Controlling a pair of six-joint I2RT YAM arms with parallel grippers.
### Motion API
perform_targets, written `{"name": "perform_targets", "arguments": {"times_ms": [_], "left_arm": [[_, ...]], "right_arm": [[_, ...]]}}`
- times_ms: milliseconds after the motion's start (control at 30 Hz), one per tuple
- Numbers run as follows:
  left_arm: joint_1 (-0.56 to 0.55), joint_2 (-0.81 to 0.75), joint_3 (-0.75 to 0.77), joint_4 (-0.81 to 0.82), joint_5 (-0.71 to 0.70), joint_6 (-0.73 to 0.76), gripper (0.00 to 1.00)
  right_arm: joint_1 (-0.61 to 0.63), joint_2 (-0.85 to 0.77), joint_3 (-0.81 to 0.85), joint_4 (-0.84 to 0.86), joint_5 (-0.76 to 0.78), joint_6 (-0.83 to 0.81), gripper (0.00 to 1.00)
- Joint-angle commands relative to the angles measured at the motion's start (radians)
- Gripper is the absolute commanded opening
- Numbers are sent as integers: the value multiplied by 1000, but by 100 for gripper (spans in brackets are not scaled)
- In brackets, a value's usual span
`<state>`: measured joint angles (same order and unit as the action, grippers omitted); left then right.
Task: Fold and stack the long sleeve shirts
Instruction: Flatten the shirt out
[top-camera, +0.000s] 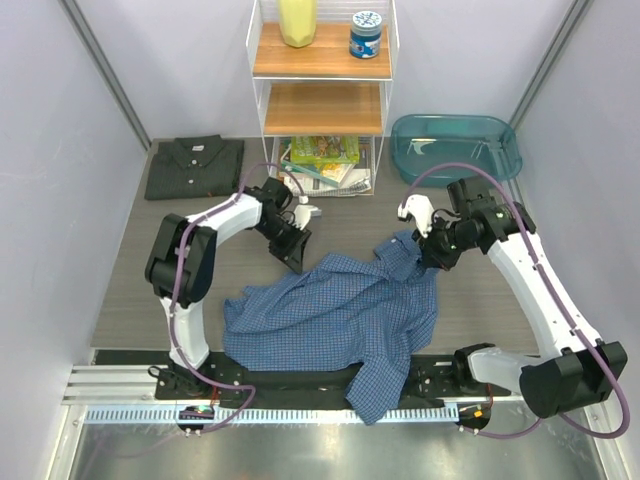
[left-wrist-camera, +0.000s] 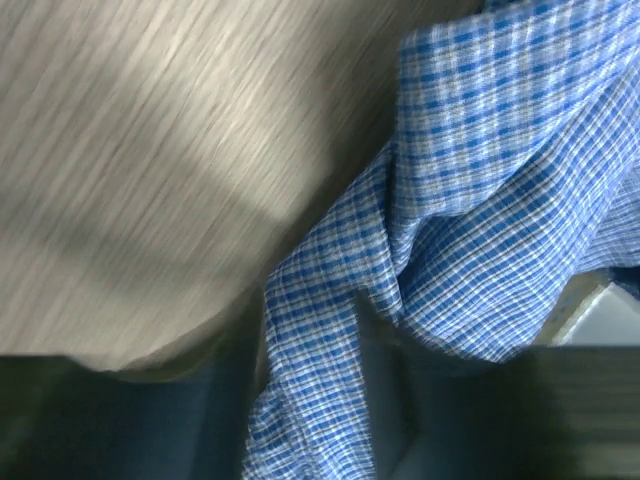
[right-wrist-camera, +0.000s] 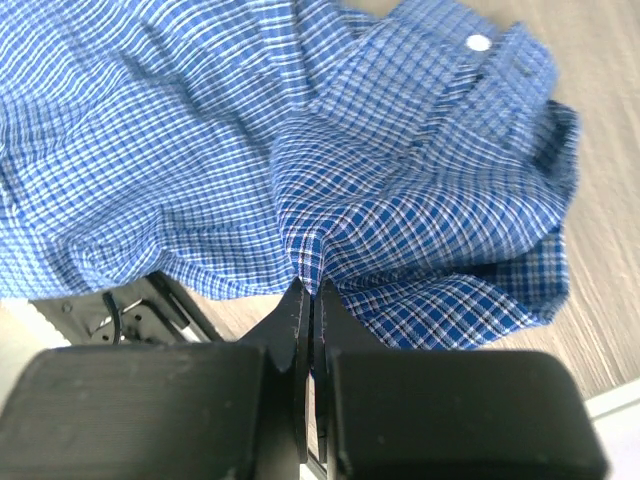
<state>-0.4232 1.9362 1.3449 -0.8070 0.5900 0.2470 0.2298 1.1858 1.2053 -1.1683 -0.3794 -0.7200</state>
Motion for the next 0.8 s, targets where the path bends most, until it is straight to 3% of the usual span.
{"name": "perform_targets", "arguments": {"times_ms": [0,67,200,233,333,433,567,700,767], "left_arm": [[7,18,82,-104,122,38,14],[38,-31,95,-164,149,75,0],[80,-132,89,-241,185,146,0],[78,-147,80,-242,176,137,6],[61,-171,28,-158,142,33,64],[-5,-177,-18,-58,41,-27,70],[-92,-113,-15,3,-158,-89,63],[-98,-37,42,-24,-332,-100,48],[-98,-57,34,-5,-363,-83,33]], "right_arm": [[-30,-17,63,53,19,37,1],[-69,-9,88,55,11,31,1],[-136,9,111,53,-18,22,1],[-145,12,111,53,-24,22,1],[-145,12,105,53,-44,30,1],[-147,21,108,55,-50,42,1],[-145,18,106,52,-39,42,1],[-147,17,106,38,-21,33,1],[-153,14,103,33,-15,31,1]]}}
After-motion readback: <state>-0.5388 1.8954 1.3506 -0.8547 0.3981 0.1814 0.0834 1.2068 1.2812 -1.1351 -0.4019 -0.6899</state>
